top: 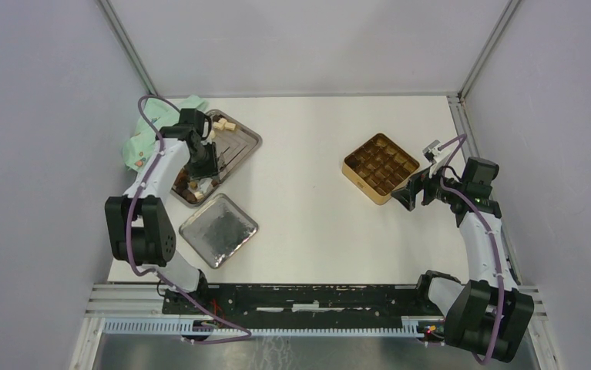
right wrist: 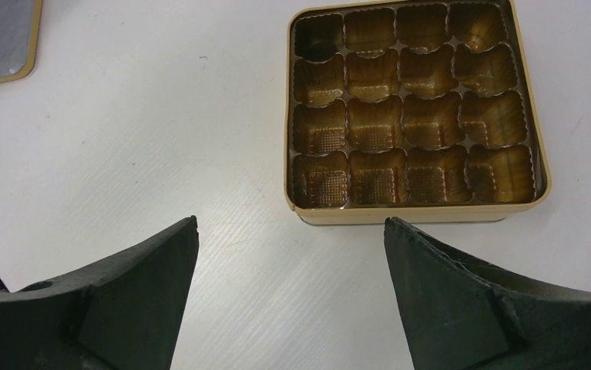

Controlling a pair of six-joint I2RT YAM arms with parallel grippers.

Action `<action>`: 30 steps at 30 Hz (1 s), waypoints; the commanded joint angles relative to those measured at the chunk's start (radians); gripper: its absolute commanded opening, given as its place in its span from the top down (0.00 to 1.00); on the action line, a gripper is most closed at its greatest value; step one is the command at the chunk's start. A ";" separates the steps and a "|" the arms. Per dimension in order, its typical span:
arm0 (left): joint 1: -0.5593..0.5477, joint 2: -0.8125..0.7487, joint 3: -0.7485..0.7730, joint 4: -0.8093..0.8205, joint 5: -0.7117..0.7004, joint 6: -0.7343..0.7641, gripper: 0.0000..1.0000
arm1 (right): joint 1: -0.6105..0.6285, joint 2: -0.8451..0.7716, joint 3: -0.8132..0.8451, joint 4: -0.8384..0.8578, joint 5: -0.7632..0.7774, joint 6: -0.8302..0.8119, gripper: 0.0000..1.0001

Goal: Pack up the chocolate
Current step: Pick up the fake chocolate from the plate.

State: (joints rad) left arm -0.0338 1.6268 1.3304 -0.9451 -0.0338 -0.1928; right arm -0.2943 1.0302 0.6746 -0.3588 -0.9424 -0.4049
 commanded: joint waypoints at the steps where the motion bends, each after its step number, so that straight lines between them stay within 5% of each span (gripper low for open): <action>1: 0.005 -0.089 -0.024 0.037 0.028 0.038 0.98 | 0.005 0.002 0.000 0.038 -0.025 0.021 0.05; 18: 0.002 -0.170 -0.042 0.053 0.087 0.027 0.98 | 0.003 -0.001 -0.015 0.055 -0.029 0.041 0.04; 30: -0.137 -0.316 -0.052 0.201 0.467 -0.149 0.98 | -0.016 0.004 -0.021 0.094 0.002 0.096 0.04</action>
State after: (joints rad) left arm -0.0917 1.3865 1.2644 -0.8871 0.2554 -0.2295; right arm -0.2970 1.0313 0.6563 -0.3225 -0.9436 -0.3443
